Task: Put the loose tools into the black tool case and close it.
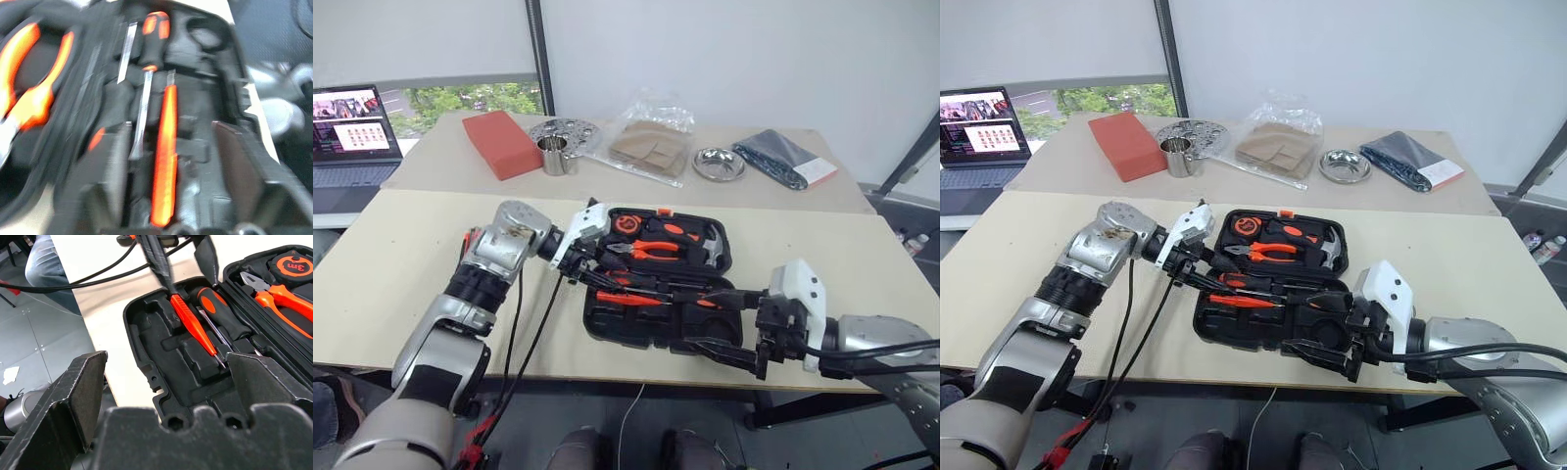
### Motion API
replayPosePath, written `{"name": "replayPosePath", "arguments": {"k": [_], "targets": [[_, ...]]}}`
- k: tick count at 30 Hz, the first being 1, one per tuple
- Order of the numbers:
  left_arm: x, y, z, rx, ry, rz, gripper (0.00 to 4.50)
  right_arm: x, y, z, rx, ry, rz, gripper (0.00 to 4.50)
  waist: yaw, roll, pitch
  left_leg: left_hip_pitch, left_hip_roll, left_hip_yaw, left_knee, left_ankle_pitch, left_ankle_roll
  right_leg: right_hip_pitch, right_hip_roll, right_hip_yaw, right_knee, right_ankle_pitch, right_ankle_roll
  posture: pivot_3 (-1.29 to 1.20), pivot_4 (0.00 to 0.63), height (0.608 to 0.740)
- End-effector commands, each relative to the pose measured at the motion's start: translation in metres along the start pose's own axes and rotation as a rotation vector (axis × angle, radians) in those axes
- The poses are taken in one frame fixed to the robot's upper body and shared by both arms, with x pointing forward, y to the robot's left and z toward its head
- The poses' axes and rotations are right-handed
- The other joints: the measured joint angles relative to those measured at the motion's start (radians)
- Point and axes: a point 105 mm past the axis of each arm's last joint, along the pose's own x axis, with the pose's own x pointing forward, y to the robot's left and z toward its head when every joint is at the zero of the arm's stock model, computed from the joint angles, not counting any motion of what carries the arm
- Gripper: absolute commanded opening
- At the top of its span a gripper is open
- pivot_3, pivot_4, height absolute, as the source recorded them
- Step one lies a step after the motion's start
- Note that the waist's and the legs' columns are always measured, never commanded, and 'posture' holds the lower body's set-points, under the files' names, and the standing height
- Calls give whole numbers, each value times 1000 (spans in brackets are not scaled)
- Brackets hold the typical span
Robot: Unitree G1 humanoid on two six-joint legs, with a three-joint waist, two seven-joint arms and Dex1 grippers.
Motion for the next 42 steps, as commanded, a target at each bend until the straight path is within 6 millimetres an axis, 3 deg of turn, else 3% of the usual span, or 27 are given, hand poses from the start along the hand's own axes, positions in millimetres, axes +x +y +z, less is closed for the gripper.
{"name": "replayPosePath", "arguments": {"k": [1,3,8,14,19,27,31,34,38,42], "targets": [[8,3,-2,-38,-57,31,850,0,2,7,-31,-19,13,4500,-1,0,0,0,0,0,0,0,0,0,0,0,0,0,0,0,150,734],[14,2,-8,-59,-58,29,69,1,1,6,-30,-18,14,4500,-2,0,0,0,0,0,0,0,0,0,0,0,0,0,0,0,150,734],[22,-7,-21,-65,-21,2,69,1,1,5,-26,-13,18,4500,-3,0,0,1,0,0,0,0,0,0,0,0,0,0,0,0,150,734],[17,-21,-39,6,32,-27,69,1,2,4,-17,-12,17,4500,-4,1,-1,2,1,0,0,0,0,1,0,1,0,0,0,0,150,734],[15,-20,-49,22,51,3,69,2,2,3,-9,-12,17,4500,-4,2,-2,4,1,0,0,0,-1,3,-1,1,0,0,0,0,150,734],[10,-14,-7,34,-102,0,69,2,0,2,-6,-12,17,4500,-1,2,-2,5,1,0,0,0,-1,3,-2,1,0,0,0,0,150,734],[11,-13,-3,63,-109,19,69,4,0,2,-12,-16,18,4500,-3,2,-2,3,1,0,0,0,-1,2,-2,1,0,0,0,0,150,734],[-6,-11,3,61,-153,88,69,7,-4,7,-31,-27,18,4500,-5,2,-2,3,1,0,0,0,-1,2,-1,1,0,1,0,0,150,734],[-53,-4,3,-1,-247,329,1108,11,-18,24,-54,-60,33,4500,-29,2,-2,3,1,0,0,0,-1,1,-1,1,1,1,-1,0,150,734],[-103,-18,-25,-109,-294,636,2610,20,-30,40,-97,-96,63,4500,-39,2,-2,6,1,0,-2,0,-3,2,-1,3,1,1,-1,0,150,734]]}}
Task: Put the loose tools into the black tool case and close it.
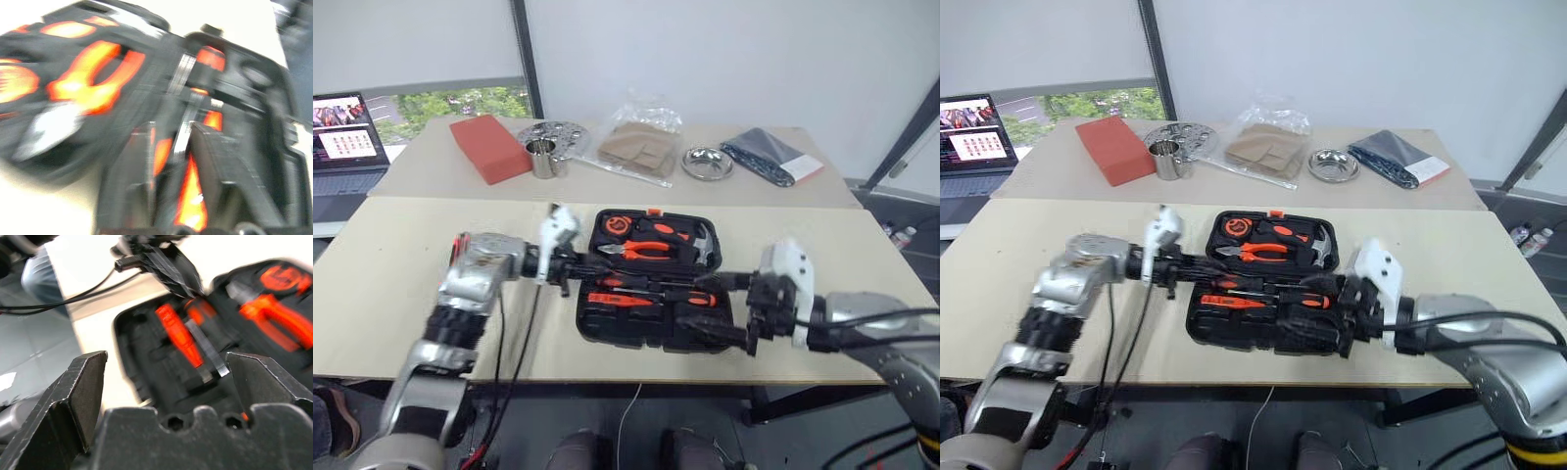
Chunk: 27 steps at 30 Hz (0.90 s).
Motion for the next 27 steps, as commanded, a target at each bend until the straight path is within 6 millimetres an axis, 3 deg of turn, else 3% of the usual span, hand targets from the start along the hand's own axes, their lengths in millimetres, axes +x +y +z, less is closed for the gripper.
{"name": "replayPosePath", "arguments": {"k": [1,5,7,11,15,19,24,27], "targets": [[-55,2,-6,-60,-57,287,2918,9,-8,18,-58,-58,46,4500,-9,0,0,1,0,0,-1,0,0,0,0,1,0,0,0,0,150,734],[-105,-13,-33,-146,-59,540,4325,18,-7,24,-81,-73,131,4500,-5,-1,1,1,0,0,-2,-1,-2,0,0,1,0,0,0,0,150,734],[-130,-18,-46,-195,-99,694,4460,24,-7,25,-88,-77,176,4500,-1,0,1,1,0,0,-2,-1,-2,1,-1,-1,-1,-1,0,0,150,734],[-152,-23,-59,-271,-129,860,4460,33,-8,27,-97,-83,222,4500,17,0,1,3,0,-4,-2,-6,-11,3,-2,-3,-6,-1,0,0,150,734],[-159,-14,-62,-280,-78,939,4460,41,-8,27,-104,-85,261,4500,20,0,1,3,0,-4,-2,-5,-15,5,-1,-4,-7,2,-2,0,150,734],[-165,18,-64,-390,-20,1022,4460,47,-7,28,-112,-90,279,4500,21,0,1,5,-1,-3,-1,-4,-17,5,0,-3,0,2,-3,0,150,734],[-151,46,-69,-444,72,1000,4460,51,-1,27,-125,-107,269,4500,13,0,1,5,-1,-1,-2,-3,-18,3,2,-3,3,2,-4,0,150,734],[-147,55,-86,-515,122,1021,4460,52,7,32,-129,-143,267,4500,5,0,1,5,-1,0,-4,-3,-18,2,3,-2,2,1,-3,0,150,734]]}}
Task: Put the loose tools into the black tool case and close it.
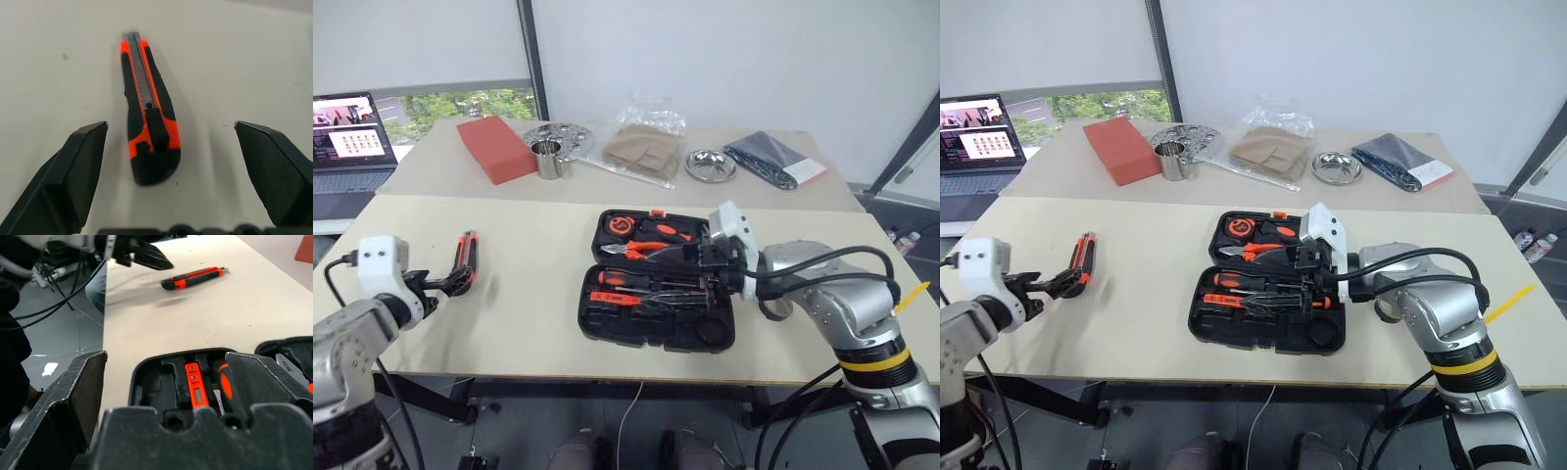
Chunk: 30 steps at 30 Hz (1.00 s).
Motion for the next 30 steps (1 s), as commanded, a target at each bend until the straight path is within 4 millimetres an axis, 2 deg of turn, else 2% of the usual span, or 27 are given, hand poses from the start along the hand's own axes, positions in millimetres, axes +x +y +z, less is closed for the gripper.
{"name": "replayPosePath", "arguments": {"k": [1,5,6,7,9,12,13,15,17,18,20,24,26,30], "targets": [[12,12,-11,-24,67,62,4460,3,14,18,-72,-69,7,4500,-2,0,0,0,0,0,0,0,0,0,0,0,0,0,0,0,150,734],[21,20,-23,-40,110,100,4460,3,20,15,-67,-68,-4,4500,-3,0,0,5,0,3,-10,3,-1,0,0,0,-2,-1,-1,0,150,734],[23,21,-25,-38,114,97,3946,2,20,13,-64,-61,-12,4500,-3,0,0,8,0,3,-11,3,-4,1,-1,0,-2,-1,-1,0,150,734],[24,21,-25,-38,113,89,3805,1,20,12,-61,-56,-17,4500,-2,0,0,9,0,3,-12,3,-5,2,-1,0,-2,-2,-2,0,150,734],[26,21,-23,-36,106,82,3060,-1,20,11,-55,-49,-24,4500,-2,0,0,12,0,3,-14,4,-7,3,-2,0,-1,-3,-3,0,150,734],[27,24,-9,-17,63,64,2012,-7,22,8,-29,-39,-35,4500,1,0,0,12,1,3,-14,4,-8,1,-3,0,0,-3,-4,0,150,734],[28,25,-4,-9,51,58,1771,-9,22,8,-24,-36,-38,4500,2,0,0,11,1,3,-14,4,-9,1,-3,0,0,-2,-4,0,150,734],[28,21,13,35,7,9,1758,-13,22,6,-13,-30,-52,4500,4,0,0,11,1,2,-14,4,-9,1,-4,0,1,-2,-4,0,150,734],[26,6,33,126,-50,-111,1758,-18,23,4,-2,-22,-68,4500,5,-1,0,9,1,2,-14,4,-9,-1,-4,0,1,-2,-5,0,150,734],[20,-16,45,215,-85,-250,1758,-22,25,2,6,-13,-77,4500,5,-2,0,6,1,2,-14,5,-9,-3,-4,-1,1,-1,-5,0,150,734],[3,-60,54,383,-93,-531,1758,-31,27,-3,21,8,-97,4500,6,-3,0,4,1,2,-14,5,-9,-4,-4,-2,0,-1,-6,0,150,734],[-25,-124,45,592,0,-976,1758,-48,31,-13,21,63,-167,4500,7,-2,0,2,0,2,-14,5,-9,-4,-4,-3,-3,-1,-6,0,150,734],[-31,-142,38,666,54,-1106,1758,-52,31,-16,26,70,-198,4500,5,-2,0,2,0,2,-14,5,-9,-3,-4,-3,-5,-2,-5,0,150,734],[-34,-179,8,946,203,-1398,1758,-60,31,-21,37,69,-290,4500,-1,-2,0,4,1,5,-14,8,-3,-3,0,-2,-3,-3,-4,0,150,734]]}}
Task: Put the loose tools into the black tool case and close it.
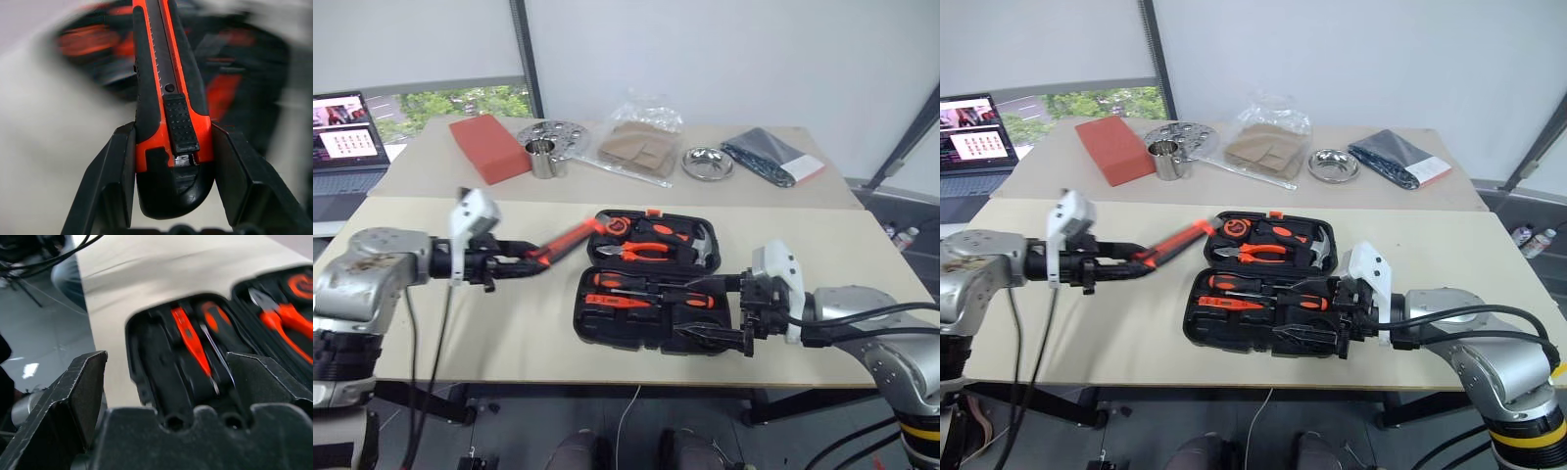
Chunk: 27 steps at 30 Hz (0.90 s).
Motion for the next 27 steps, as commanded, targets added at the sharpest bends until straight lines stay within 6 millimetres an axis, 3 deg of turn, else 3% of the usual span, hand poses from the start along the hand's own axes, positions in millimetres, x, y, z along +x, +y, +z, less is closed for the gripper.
{"name": "replayPosePath", "arguments": {"k": [1,6,10,13,15,20,25,27], "targets": [[32,-21,3,189,121,-300,1758,-9,1,9,-47,-33,-81,4500,3,0,0,0,0,0,0,0,0,0,0,0,0,-2,3,0,150,734],[59,-15,-8,256,199,-400,1758,-13,5,6,-40,-34,-145,4500,3,0,0,-1,0,-1,1,2,4,-1,0,2,0,-4,5,0,150,734],[80,2,-11,278,206,-368,1758,-17,7,4,-36,-31,-189,4500,9,0,0,-2,1,-2,2,1,8,-1,-1,2,1,-1,1,0,150,734],[88,1,-10,259,180,-396,1758,-19,8,3,-31,-27,-211,4500,14,0,0,-5,1,-2,6,-2,12,-1,-1,1,0,-1,1,0,150,734],[92,-3,-8,243,159,-424,2763,-21,7,2,-25,-27,-224,4500,14,0,0,-7,1,-3,10,-3,15,-1,-1,0,1,-1,1,0,150,734],[92,-6,-6,234,135,-431,4372,-21,6,0,-13,-27,-238,4500,15,0,0,-9,0,-3,16,-6,20,0,-3,1,0,-1,5,0,150,734],[77,3,3,197,91,-388,4439,-18,6,0,-2,-34,-232,4500,14,0,0,-9,0,-3,16,-7,21,0,-4,1,0,0,5,0,150,734],[73,6,6,185,70,-373,3898,-17,5,0,0,-35,-231,4500,14,0,0,-9,0,-3,16,-7,20,0,-4,1,0,0,5,0,150,734]]}}
